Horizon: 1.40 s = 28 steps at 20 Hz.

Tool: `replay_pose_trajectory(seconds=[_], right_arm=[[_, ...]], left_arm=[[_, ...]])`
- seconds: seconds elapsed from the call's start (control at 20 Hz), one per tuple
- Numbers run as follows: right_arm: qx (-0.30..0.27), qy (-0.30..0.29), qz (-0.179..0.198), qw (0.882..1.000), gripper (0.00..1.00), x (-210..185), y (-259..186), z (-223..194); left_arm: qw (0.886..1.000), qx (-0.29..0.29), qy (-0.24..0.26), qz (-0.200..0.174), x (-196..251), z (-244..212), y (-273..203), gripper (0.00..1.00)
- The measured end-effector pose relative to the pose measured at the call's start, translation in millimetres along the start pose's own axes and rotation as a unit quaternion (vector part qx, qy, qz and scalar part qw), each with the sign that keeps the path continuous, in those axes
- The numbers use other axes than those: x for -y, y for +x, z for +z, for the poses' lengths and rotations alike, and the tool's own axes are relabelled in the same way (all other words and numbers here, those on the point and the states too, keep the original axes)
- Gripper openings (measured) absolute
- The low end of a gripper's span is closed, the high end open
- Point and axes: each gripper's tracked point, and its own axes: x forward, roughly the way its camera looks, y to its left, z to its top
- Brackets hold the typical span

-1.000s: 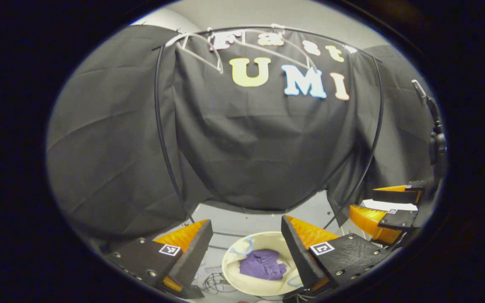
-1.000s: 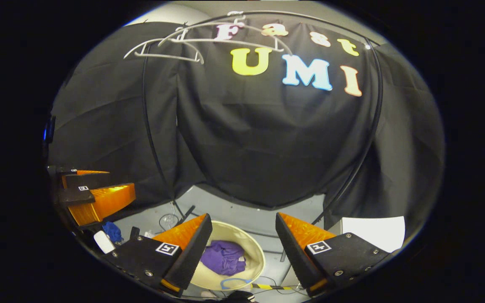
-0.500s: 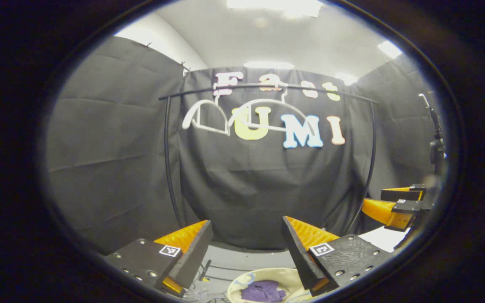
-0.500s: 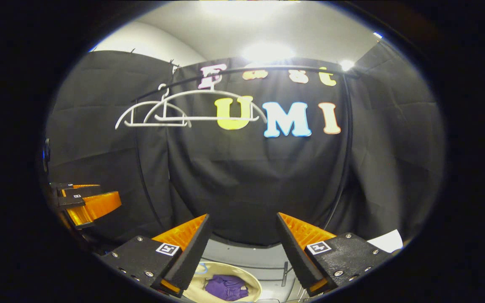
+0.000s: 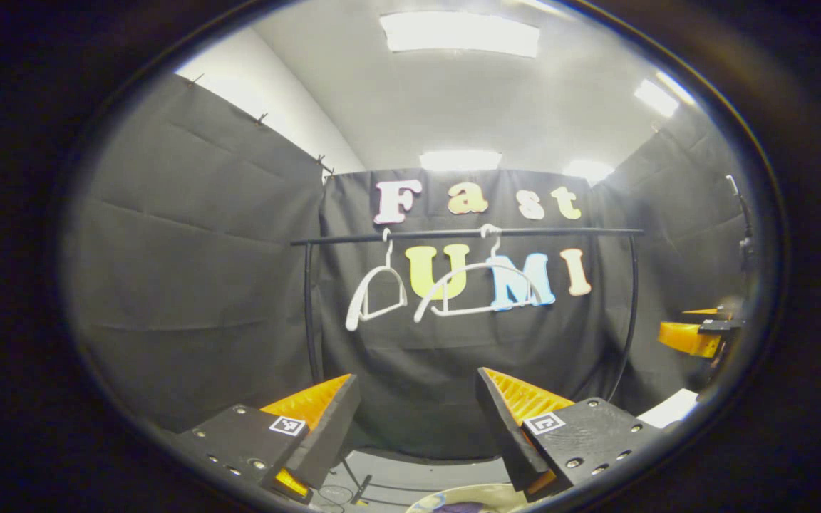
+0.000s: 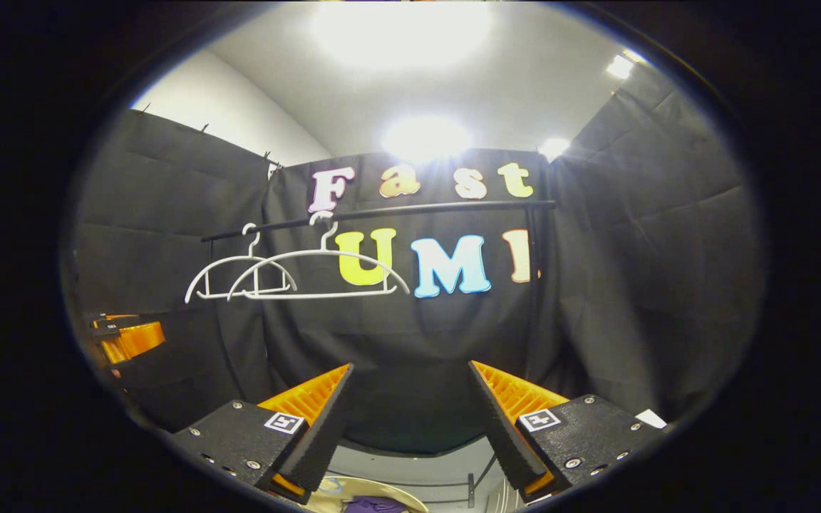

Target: Grasp the clothes on the hanger with both hands and then place them into the laundry hamper below.

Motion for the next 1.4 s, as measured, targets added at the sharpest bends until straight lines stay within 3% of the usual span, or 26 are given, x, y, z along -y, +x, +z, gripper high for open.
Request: replay_pose_trajectory(seconds=[0.2,0.3,1.4], right_arm=[[0.017,-0.003,-0.027,0.999,0.92,19.8,-18.4,11.4],[0.026,-0.005,-0.038,0.999,0.92,26.6,-29.2,11.3],[0.021,-0.01,-0.065,0.998,0.93,41.3,-49.1,-1.6]], left_arm=[[1.0,0.014,0.01,0.006,-5.3,13.6,-18.6,0.89],[1.0,0.019,0.014,0.012,-6.5,12.7,-28.3,0.99],[0.999,0.03,0.008,0.02,-5.1,2.3,-51.4,0.99]])
